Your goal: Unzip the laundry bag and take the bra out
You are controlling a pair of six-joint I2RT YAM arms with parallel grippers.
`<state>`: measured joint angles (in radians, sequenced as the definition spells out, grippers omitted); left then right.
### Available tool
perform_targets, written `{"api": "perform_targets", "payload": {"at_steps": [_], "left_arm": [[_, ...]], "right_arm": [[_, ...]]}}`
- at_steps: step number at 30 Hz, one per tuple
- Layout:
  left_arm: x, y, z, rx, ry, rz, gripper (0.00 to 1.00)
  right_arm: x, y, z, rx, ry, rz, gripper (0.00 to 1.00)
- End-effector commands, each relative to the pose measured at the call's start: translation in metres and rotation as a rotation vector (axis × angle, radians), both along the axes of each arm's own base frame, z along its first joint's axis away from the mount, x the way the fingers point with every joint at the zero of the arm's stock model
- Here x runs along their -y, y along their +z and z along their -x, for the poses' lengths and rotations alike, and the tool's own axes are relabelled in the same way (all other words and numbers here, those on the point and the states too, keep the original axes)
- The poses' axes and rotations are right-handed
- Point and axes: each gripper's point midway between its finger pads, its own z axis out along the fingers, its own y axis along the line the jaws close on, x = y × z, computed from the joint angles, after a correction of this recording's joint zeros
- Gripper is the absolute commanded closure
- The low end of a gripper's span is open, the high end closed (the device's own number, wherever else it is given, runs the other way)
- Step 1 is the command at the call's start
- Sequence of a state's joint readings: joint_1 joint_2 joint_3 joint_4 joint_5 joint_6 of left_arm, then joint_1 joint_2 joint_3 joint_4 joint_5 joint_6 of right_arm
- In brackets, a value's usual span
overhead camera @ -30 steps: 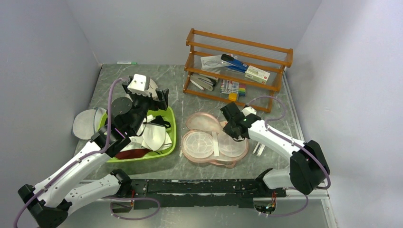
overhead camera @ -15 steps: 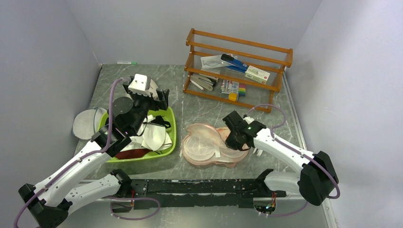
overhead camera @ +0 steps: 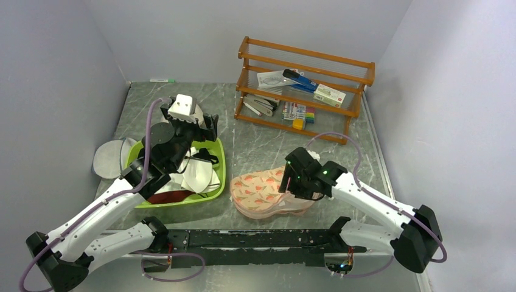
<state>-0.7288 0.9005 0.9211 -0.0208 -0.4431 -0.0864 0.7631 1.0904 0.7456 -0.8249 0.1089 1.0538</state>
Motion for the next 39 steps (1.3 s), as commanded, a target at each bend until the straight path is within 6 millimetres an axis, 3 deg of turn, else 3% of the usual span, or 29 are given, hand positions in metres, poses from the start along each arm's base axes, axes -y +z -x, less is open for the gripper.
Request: {"api": "perform_targets", "payload": {"at_steps": [1,5,8,11,13,17,22,27,31,35,39], "left_arm": [[-0.002,0.005,-0.002,0.015,0.012,0.011,0.02],[-0.004,0.003,-0.003,0.016,0.021,0.0,0.0],[-0.002,0.0,-0.006,0.009,0.021,-0.023,0.01],[-0.003,-0.005,-0.01,-0.001,0.037,-0.045,0.01],[-0.004,-0.007,-0.011,-0.002,0.045,-0.054,0.01],[-0.007,-0.005,-0.011,0.005,0.059,-0.053,0.01],[-0.014,-0.002,-0.01,0.017,0.089,-0.056,0.01],[-0.016,-0.003,-0.012,0.021,0.101,-0.068,0.01],[-0.015,-0.004,-0.013,0.016,0.099,-0.074,0.01],[-0.016,-0.004,-0.014,0.018,0.103,-0.08,0.02],[-0.014,-0.004,-0.016,0.013,0.103,-0.074,0.06]], "right_arm": [[-0.025,0.02,-0.02,0.161,0.165,-0.098,0.31],[-0.046,0.04,-0.047,0.328,0.282,-0.138,0.17],[-0.043,0.053,-0.074,0.441,0.296,-0.073,0.04],[-0.034,0.07,-0.097,0.527,0.261,-0.04,0.0],[-0.036,0.083,-0.101,0.566,0.265,-0.074,0.0],[-0.05,0.107,-0.086,0.631,0.337,-0.214,0.0],[-0.066,0.141,-0.04,0.694,0.472,-0.455,0.0],[-0.054,0.138,-0.013,0.62,0.517,-0.453,0.0],[-0.044,0.13,-0.005,0.594,0.528,-0.413,0.0],[-0.036,0.143,-0.03,0.665,0.47,-0.313,0.0],[-0.017,0.153,-0.086,0.73,0.31,-0.078,0.0]]}}
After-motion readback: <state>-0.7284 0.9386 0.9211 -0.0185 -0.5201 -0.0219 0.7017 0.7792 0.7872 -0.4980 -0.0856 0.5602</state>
